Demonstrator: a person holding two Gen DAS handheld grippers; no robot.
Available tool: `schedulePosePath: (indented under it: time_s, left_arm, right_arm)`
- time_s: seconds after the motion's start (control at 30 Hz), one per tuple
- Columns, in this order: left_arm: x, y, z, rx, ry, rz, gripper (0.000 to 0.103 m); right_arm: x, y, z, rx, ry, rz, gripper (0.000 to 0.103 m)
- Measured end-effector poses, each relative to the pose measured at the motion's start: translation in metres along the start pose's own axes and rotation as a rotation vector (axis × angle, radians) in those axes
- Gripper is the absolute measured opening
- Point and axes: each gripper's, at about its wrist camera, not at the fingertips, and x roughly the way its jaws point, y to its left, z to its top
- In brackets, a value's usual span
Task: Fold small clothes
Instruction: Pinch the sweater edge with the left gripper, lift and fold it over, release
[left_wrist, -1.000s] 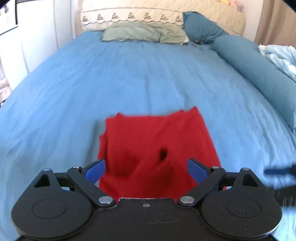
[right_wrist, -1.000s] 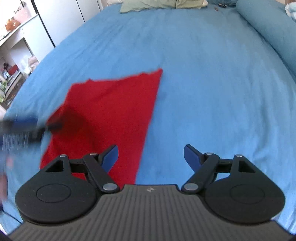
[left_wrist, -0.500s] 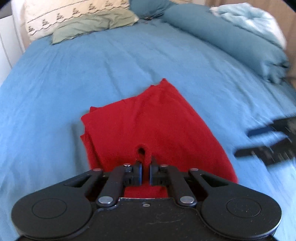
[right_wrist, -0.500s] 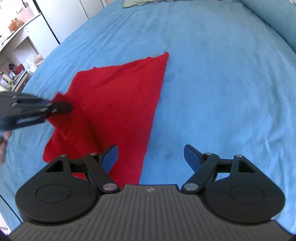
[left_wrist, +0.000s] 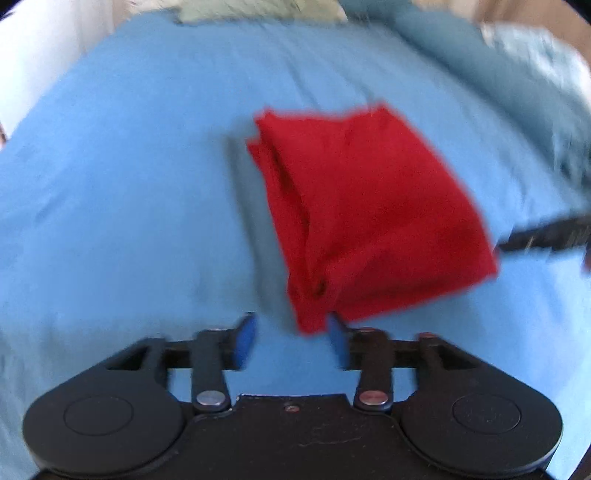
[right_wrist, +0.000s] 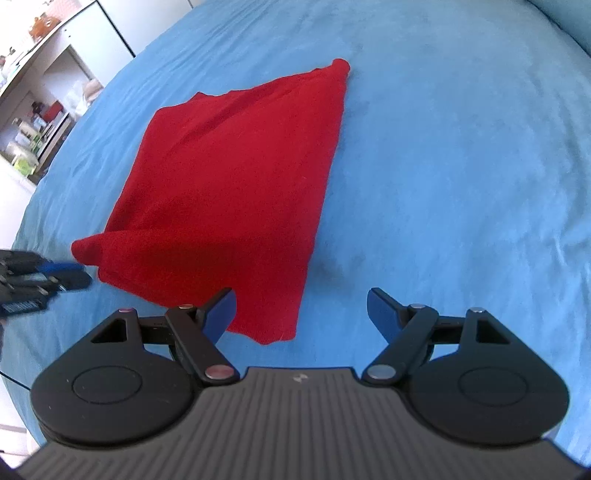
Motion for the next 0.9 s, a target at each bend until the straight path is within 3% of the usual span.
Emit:
schedulePosePath:
  time_s: [0.1,0.2,0.33,0.5,0.6,0.67,0.73,0.83,0.9]
  left_arm:
    - [-0.017,-0.010,0.017,-0.057,-0.094,-0.020,0.069]
    - [-0.002,-0.020,0.032,-0.084,-0.101,-0.007,0.070]
    - [0.031,-0.021,0.035,-0.084,-0.045,0.034,0.069]
    - [0.047,-0.019,-0.007,0.027,0.092,0.122,0.070]
    - [0.037,-0.016,-0.015,0.037,0.105,0.135,0.070]
    - [0.030,-0.018,-0.003,0.060,0.088,0.154,0.069]
    - [0.012,-0.020,0.013,0.083,0.015,0.157,0.069]
    - [0.006,-0.018,0.049,0.079,-0.057,0.117,0.069]
    - [0.019,-0.016,0.071,0.066,-0.068,0.078,0.060]
  right_arm:
    - [0.003,0.001,0.005,0.002,-0.006,0.003,0.094]
    - [0.013,0.003,0.009,0.014,-0.001,-0.009,0.094]
    - [0.036,0.008,-0.004,-0.058,0.066,-0.076,0.094]
    - [0.033,0.007,-0.017,-0.164,0.069,-0.101,0.094]
    - [0.028,0.005,-0.013,-0.160,0.078,-0.095,0.094]
    - [0.021,0.005,-0.008,-0.163,0.060,-0.099,0.094]
    - [0.010,0.006,-0.002,-0.169,0.023,-0.093,0.094]
    - [0.000,0.006,0.010,-0.149,-0.022,-0.057,0.094]
    - [0.001,0.006,0.018,-0.130,-0.042,-0.050,0.094]
